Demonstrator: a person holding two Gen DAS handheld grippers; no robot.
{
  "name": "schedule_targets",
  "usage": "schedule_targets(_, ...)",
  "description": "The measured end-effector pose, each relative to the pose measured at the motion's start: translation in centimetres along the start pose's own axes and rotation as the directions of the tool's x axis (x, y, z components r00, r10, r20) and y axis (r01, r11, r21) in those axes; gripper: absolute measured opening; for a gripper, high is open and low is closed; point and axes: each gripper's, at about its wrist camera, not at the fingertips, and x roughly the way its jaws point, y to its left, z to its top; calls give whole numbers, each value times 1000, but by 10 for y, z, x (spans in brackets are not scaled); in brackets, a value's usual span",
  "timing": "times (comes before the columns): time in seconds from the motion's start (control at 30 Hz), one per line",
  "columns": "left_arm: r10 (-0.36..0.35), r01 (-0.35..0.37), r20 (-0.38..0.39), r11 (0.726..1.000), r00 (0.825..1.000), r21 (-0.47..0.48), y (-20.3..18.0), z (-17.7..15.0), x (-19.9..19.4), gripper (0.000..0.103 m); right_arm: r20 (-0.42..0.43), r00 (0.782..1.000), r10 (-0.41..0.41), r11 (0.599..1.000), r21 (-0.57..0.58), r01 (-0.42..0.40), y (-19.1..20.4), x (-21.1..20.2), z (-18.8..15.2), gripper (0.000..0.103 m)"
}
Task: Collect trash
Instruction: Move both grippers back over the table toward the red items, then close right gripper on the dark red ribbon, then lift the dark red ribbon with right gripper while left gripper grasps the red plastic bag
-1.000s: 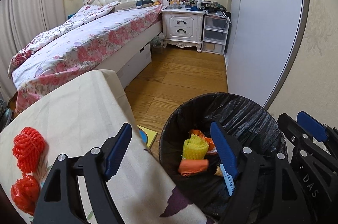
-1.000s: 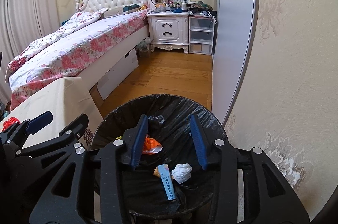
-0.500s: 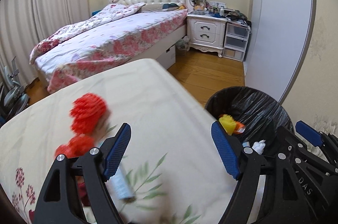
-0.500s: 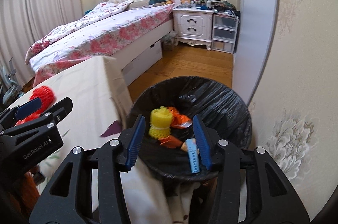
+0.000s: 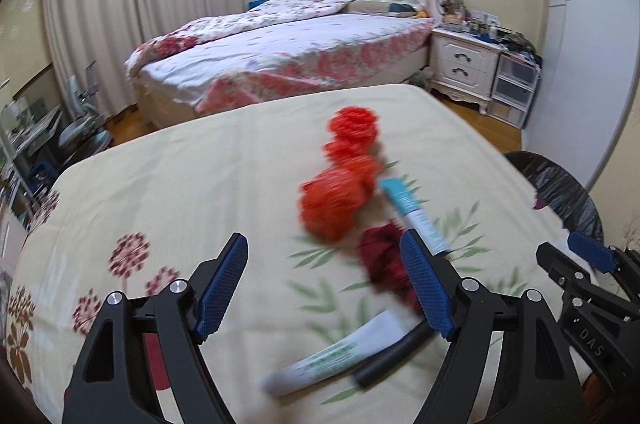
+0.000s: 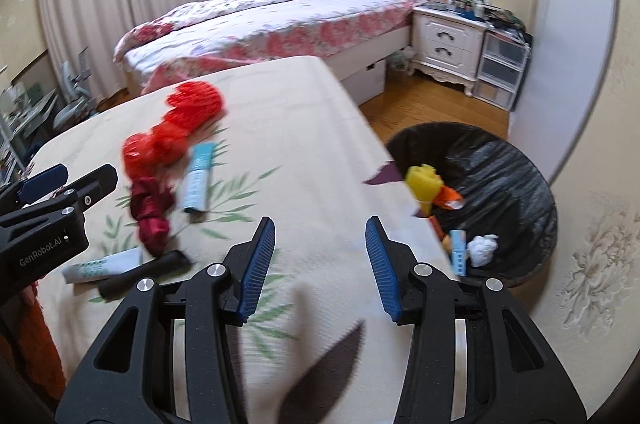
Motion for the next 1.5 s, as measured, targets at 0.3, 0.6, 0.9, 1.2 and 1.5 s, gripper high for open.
schedule_targets(0.3,106,-110,-50,989,993,-100,69,-24,2,76,-30,995,97,989,-110,-99,60,11,9,46)
schedule_targets(0.6,146,-155,-65,975,987,-161,111,-31,4,76,-88,985,147,966,-200,-162,108,29,15,45)
schedule_targets(0.9,128,-140,-77,975,989,-172,115,-33,9,76,-148,981,126,959,-235,-159,120,47,13,31)
schedule_targets(1.2,118,-129,-71,977,990,-169,110,-31,9,76,-120,984,130,958,-240,-156,119,41,15,21)
schedule_targets(1.5,90,-97,-51,983,995,-154,95,-19,9,76,-48,994,101,977,-184,-108,88,24,33,21)
